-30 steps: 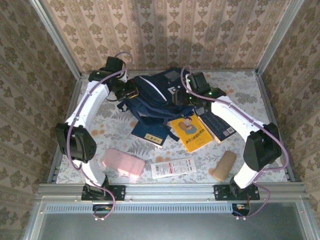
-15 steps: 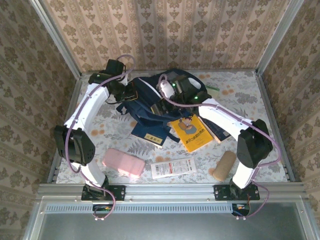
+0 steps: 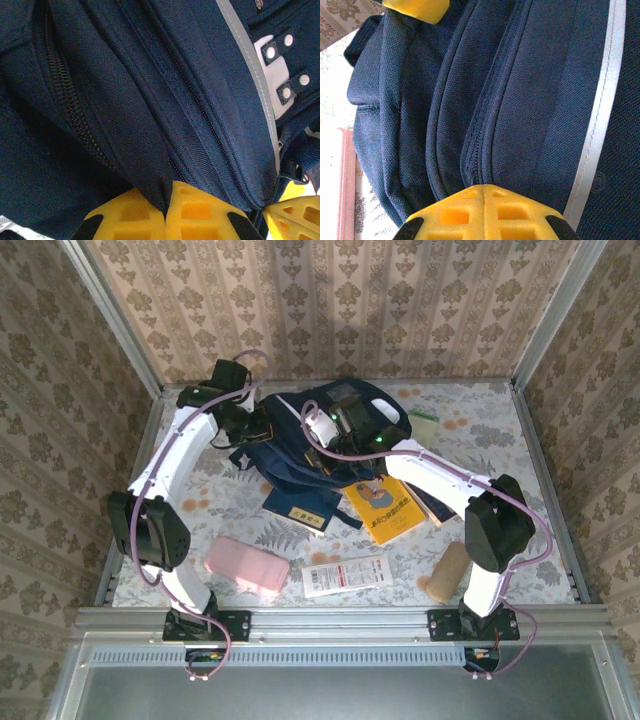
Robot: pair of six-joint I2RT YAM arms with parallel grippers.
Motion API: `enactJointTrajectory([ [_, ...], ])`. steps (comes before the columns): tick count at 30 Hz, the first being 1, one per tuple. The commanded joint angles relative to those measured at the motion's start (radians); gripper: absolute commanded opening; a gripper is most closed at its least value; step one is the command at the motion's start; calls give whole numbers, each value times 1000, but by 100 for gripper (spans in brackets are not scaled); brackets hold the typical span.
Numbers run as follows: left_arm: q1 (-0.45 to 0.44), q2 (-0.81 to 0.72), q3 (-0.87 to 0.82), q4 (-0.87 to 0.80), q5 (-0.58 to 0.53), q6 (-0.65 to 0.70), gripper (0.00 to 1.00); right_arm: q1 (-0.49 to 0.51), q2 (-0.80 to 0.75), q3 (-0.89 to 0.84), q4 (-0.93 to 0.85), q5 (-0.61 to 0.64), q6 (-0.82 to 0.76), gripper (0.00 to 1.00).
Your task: Pack the student bag
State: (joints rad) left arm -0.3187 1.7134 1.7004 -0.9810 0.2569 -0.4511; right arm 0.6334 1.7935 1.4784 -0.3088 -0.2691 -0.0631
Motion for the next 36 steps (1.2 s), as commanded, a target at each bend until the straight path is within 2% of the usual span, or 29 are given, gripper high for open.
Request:
enactJointTrajectory([
  [1, 10, -52, 15, -3, -9, 47, 0, -25, -11, 10, 70, 31, 66, 0],
  [5, 27, -54, 21, -16, -52, 49, 2, -46, -11, 8, 142, -45, 186, 0],
  [9, 47, -57, 24, -33, -72, 40, 30, -61, 3, 15, 209, -73, 316, 0],
  [11, 53, -67, 11, -41, -97, 33, 37, -73, 12, 21, 248, -96, 388, 0],
  [15, 65, -105, -57, -31, -123, 18, 43, -86, 28, 28, 302, -127, 474, 0],
  [18, 64, -139, -100, -21, -111, 17, 43, -83, 49, 76, 224, -148, 425, 0],
  [20, 55, -164, -136, -7, -104, -4, 44, -81, 53, 104, 111, -61, 371, 0],
  [22, 22, -186, -179, 21, -87, -46, 47, -84, 36, 91, 47, 34, 365, 11],
  [25, -64, -198, -235, 69, -69, -151, 48, -84, -7, 49, -40, 202, 414, 11],
  [27, -125, -208, -294, 133, -48, -229, 48, -84, -48, -10, -73, 271, 409, 13],
  [28, -151, -215, -318, 160, -43, -256, 48, -84, -68, -35, -92, 316, 430, 17],
  [29, -184, -219, -341, 186, -38, -277, 48, -93, -81, -46, -143, 360, 469, 25],
  [32, -231, -232, -388, 210, -41, -309, 48, -128, -111, -101, -194, 323, 550, 42],
  [36, -247, -258, -453, 236, -56, -325, 47, -129, -148, -186, -181, 343, 772, 45],
])
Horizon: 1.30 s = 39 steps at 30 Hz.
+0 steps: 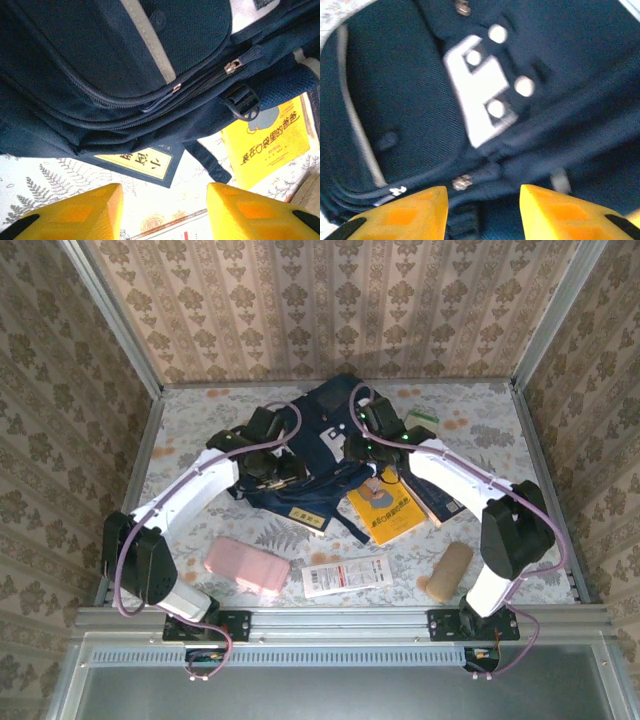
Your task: Pack the student bag
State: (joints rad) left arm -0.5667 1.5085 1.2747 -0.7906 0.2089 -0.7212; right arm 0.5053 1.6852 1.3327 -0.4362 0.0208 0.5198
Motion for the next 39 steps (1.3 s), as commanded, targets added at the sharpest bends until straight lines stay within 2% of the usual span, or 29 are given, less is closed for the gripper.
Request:
enactJointTrajectory([
  [1, 1, -56, -38, 49, -7, -55, 47, -2, -34, -45, -59, 47, 239, 45],
  [6, -12, -75, -76, 40, -12, -38, 46, -12, 32, -61, -43, -60, 457, 51],
  [9, -19, -105, -102, 39, -19, -31, 46, -20, 47, -100, 25, -88, 539, 64],
  [11, -22, -121, -122, 41, -20, -30, 46, -25, 68, -110, 71, -108, 561, 68],
  [14, -22, -139, -146, 42, -20, -32, 46, -33, 118, -104, 112, -133, 601, 67],
  [17, -22, -150, -163, 45, -21, -32, 45, -49, 154, -138, 223, -182, 676, 49],
  [19, -22, -156, -166, 40, -29, -30, 45, -51, 162, -147, 251, -195, 712, 44],
  [22, -23, -173, -164, 27, -47, -19, 45, -50, 122, -160, 222, -164, 697, 49],
  [25, -24, -189, -167, 18, -74, -7, 45, -55, 25, -184, 159, -70, 641, 55],
  [29, -22, -187, -172, 16, -89, 8, 45, -56, -91, -235, 105, 9, 630, 56],
  [36, -22, -182, -172, 19, -95, 16, 44, -56, -146, -360, 183, -28, 756, 48],
  [38, -21, -182, -171, 19, -94, 17, 44, -56, -129, -381, 232, -52, 778, 50],
  [39, -21, -182, -172, 18, -94, 16, 44, -56, -118, -389, 258, -62, 787, 54],
])
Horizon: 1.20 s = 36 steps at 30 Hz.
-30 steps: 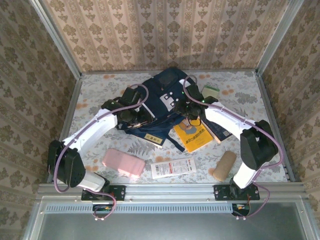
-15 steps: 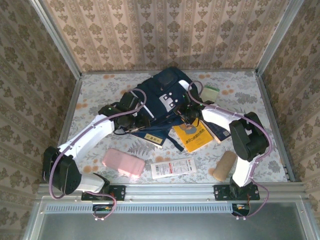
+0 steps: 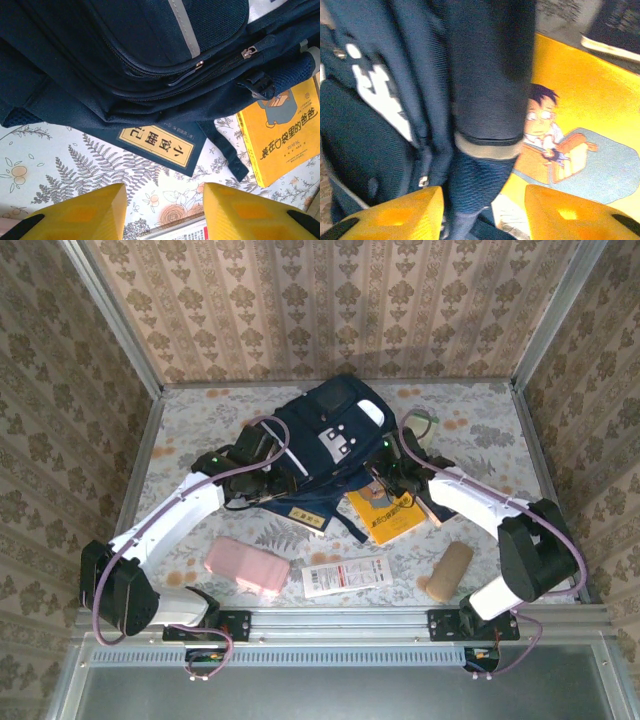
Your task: Pack the student bag
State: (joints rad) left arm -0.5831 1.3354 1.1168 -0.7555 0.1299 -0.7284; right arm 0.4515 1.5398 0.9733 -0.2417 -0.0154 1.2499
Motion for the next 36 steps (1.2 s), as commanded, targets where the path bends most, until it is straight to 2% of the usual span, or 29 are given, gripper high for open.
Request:
enactJointTrajectory([
  [1, -5, -9, -14, -16, -15, 24, 44, -2, 36, -37, 88, -30, 65, 59],
  [3, -6, -11, -18, -13, -13, 20, 45, -2, 63, -52, 168, -43, 77, 69],
  [5, -6, -14, -24, -9, -10, 18, 44, -3, 94, -61, 250, -61, 89, 72],
  [7, -6, -17, -29, -7, -9, 18, 44, -6, 135, -70, 376, -101, 94, 71],
  [10, -6, -23, -38, -6, -7, 18, 44, -7, 185, -62, 461, -117, 117, 65],
  [14, -4, -33, -49, -9, -30, 26, 44, -5, 196, -96, 520, -96, 182, 33],
  [17, -5, -33, -55, -7, -37, 28, 43, 13, 155, -101, 485, -60, 214, 10],
  [19, -12, -28, -50, 0, -32, 28, 43, 36, 111, -94, 428, -5, 244, 0],
  [22, -46, -18, -18, 2, -33, 21, 43, 72, 53, -71, 347, 70, 324, 0],
  [25, -104, -5, 33, -16, -94, 36, 43, 89, 25, -52, 334, 79, 414, 0],
  [30, -176, -2, 58, -6, -180, 57, 43, 112, -10, 29, 255, 118, 437, 0],
  [36, -279, -19, -64, 211, -238, 10, 40, 134, -15, 89, 246, 131, 467, 0],
])
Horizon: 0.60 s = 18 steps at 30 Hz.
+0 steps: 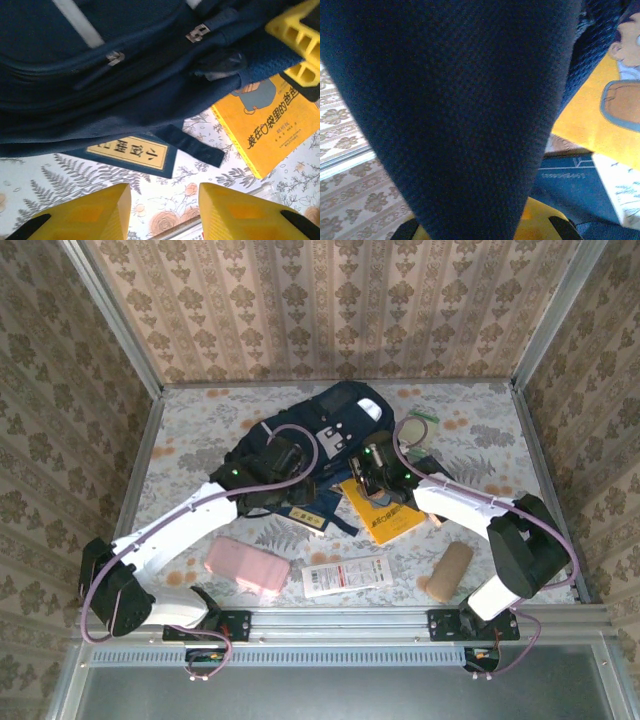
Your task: Pack the student bag
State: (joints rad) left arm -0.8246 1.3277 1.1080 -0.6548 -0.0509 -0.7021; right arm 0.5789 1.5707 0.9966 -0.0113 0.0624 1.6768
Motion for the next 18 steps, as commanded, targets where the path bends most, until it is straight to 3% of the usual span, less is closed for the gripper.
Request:
enactJointTrajectory([
  [1, -50, -7, -73, 149, -63, -32, 40, 9, -44, 77, 11, 52, 44, 0],
  [10, -95, 121, -97, 382, -95, -14, 51, 24, -49, 131, 7, 47, 48, 0],
  [18, -94, 228, -14, 368, -237, 17, 53, 29, -70, 131, 23, 40, 58, 0],
])
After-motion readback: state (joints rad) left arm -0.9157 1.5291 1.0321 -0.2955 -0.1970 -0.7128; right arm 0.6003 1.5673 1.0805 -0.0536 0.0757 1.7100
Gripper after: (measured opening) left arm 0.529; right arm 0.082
